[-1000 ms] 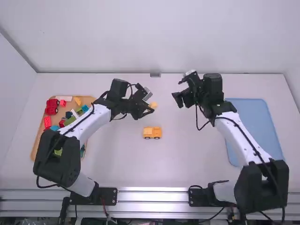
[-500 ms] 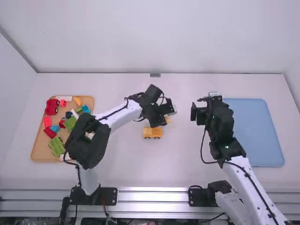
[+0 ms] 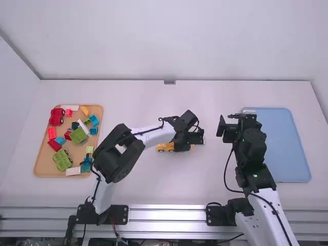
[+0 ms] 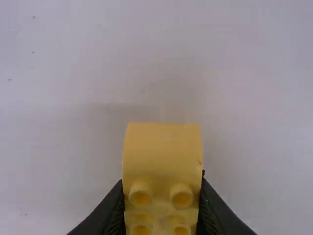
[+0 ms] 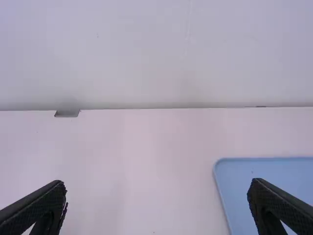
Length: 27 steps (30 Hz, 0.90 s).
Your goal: Assemble lego blocks to make yellow taxi
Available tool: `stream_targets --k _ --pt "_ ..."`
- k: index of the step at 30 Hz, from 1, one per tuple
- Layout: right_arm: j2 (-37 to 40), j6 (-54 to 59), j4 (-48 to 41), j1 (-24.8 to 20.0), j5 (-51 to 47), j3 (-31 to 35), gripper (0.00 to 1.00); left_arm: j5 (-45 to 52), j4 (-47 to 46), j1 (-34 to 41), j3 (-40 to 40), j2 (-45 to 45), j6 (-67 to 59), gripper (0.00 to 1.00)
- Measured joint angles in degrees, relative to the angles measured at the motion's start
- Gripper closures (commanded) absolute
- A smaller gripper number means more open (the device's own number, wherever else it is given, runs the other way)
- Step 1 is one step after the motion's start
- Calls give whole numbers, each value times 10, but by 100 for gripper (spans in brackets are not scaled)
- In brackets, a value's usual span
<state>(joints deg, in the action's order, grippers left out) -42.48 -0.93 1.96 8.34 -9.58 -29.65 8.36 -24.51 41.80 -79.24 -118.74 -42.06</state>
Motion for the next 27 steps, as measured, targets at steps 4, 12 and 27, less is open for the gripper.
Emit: stream_targets --k 4,12,27 --pt "-23 4 14 0 5 0 2 -5 -2 -7 0 0 -3 73" --pt "-51 14 35 0 35 0 1 16 13 -7 0 0 -13 66" --pt "-45 26 34 0 38 0 1 21 14 -7 0 0 -26 1"
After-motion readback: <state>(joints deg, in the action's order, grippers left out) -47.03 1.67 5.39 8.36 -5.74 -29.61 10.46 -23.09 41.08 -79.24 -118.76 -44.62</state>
